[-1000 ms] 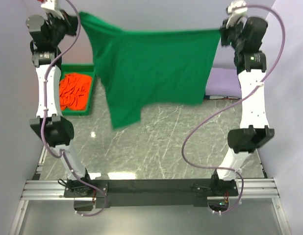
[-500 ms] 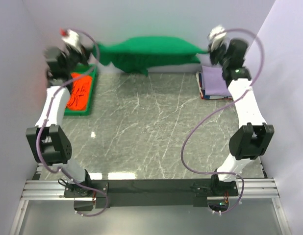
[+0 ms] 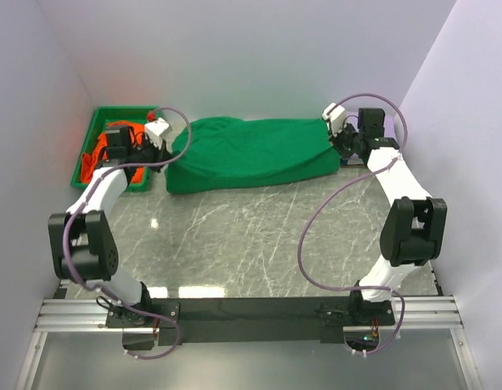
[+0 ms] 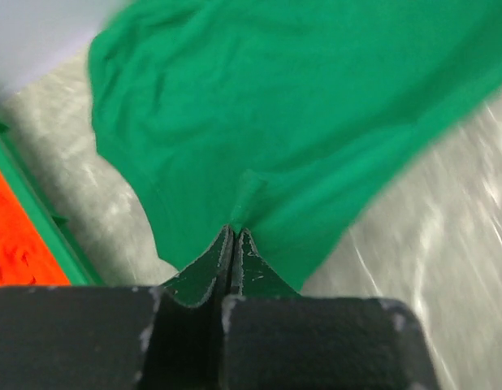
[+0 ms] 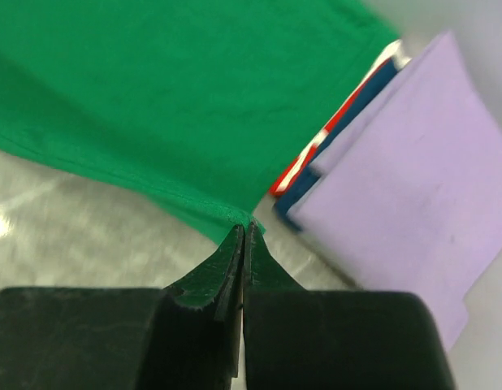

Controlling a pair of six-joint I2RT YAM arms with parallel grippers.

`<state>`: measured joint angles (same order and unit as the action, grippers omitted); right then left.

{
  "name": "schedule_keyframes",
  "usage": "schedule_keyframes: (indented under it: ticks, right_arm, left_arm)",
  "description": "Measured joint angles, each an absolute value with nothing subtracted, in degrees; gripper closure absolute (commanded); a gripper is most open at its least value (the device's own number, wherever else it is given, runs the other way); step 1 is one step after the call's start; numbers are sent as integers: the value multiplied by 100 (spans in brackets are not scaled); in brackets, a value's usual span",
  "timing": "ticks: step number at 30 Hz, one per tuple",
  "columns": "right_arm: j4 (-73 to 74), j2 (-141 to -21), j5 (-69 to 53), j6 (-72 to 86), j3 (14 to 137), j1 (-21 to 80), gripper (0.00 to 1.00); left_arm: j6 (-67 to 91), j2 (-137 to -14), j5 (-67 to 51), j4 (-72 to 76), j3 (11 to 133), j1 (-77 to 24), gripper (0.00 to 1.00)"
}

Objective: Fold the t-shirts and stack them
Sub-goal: Flatten the tshirt out

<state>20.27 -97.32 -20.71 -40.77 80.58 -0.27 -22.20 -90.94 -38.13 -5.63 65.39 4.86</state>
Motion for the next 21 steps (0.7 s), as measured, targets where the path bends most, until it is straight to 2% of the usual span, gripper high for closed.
schedule_keyframes:
  ticks: [4,12,13,14,15,16,17,18,19,21]
  right_arm:
    - [2681,-9308,-2145,-4689,7769,-27,100]
    - [3649,-7671,-2062,-6058,5852,145,100]
    - [3745,-7513,-2029,-6226,5603,183,100]
    - [3844,-7356,-1977,-6423,5341,242,99]
    - [3905,-7205,-1914,-6595,5096,296,91]
    - [3992,-7041,-1831,-6753,4858,368,62]
    - [4053,-6899,-1750,-6871,4683,425,53]
    - [4123,-6713,-1649,-7054,4482,486,46]
    - [4217,-6539,-1562,-7212,4333,526,40]
    - [4342,-6235,-1446,-7463,4193,569,41]
  left_arm:
    - [-3656,-8554,-4123,-2152,6558,497,99]
    - [-6676,-7312,-4215,-5013,5572,445,99]
    - [-7017,-7183,-4171,-5269,5398,414,94]
    - [-7354,-7061,-4117,-5529,5242,375,72]
    - [-7682,-6967,-4071,-5717,5135,340,63]
    - [-8031,-6838,-4016,-5953,4993,307,57]
    - [-8322,-6711,-3940,-6165,4869,283,52]
    - [-8595,-6563,-3874,-6353,4755,263,45]
    - [-8875,-6379,-3776,-6525,4637,259,45]
    - [-9216,-5959,-3599,-6818,4480,259,47]
